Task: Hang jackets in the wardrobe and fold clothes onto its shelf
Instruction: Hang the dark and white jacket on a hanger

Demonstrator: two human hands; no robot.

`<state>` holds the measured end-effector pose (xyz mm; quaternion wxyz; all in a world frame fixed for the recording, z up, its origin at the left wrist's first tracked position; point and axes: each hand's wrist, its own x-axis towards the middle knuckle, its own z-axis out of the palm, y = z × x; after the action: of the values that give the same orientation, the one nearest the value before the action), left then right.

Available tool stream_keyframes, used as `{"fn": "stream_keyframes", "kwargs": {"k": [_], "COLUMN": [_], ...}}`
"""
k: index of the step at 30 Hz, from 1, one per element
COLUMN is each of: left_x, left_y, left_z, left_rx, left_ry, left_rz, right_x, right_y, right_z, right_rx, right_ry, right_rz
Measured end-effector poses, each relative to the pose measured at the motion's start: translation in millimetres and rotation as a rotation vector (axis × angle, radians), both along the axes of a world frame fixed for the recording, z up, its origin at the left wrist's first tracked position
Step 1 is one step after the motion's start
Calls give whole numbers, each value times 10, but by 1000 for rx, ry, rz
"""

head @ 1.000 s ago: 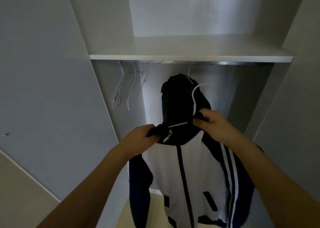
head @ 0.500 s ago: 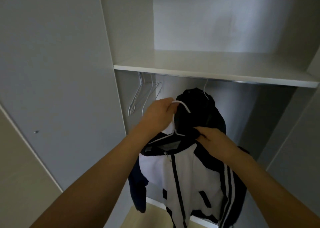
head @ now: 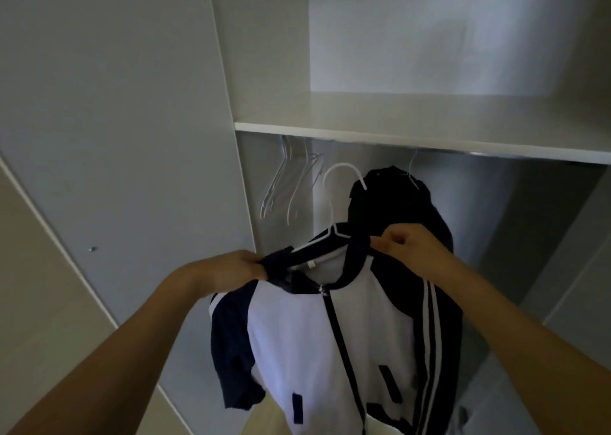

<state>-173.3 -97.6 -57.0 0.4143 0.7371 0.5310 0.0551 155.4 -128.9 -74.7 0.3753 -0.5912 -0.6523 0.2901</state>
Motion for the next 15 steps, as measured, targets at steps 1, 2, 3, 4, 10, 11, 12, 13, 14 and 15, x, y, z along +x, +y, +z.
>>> {"fn": "stream_keyframes", "kwargs": {"k": [1,2,3,4,10,11,12,13,14,15], "left_x": [-66,-122,-159,-189,20,111,214,328,451,583], "left_y": [-2,0,-11,-27,42,77,130,196,270,357], "left_z": [-1,-10,-8,1,-51,-90,-144,-197,-242,-275], "left_rx": [58,99,122,146,310,320,331,340,343,354], "left_ry": [37,40,9,-35,-145,-145,-151,-167,-180,-182], "left_rz": [32,64,104,145,290,304,320,338,350,351], "right_x": [-62,-119,-177,-236,-529,-532,-526,-506,-480,-444], "right_y": [98,204,314,425,984,1053,1116,1194,1278,1373], "right_z": [-16,-45,-74,-99,-138,-144,-140,-137,-129,-117], "right_rx": [-9,-11,-4,8,-63,-98,-127,-148,-170,-196], "right_ry": [-26,-58,-92,-133,-281,-249,-200,-134,-58,34], "right_rz": [35,59,72,77,126,125,119,114,108,93]}}
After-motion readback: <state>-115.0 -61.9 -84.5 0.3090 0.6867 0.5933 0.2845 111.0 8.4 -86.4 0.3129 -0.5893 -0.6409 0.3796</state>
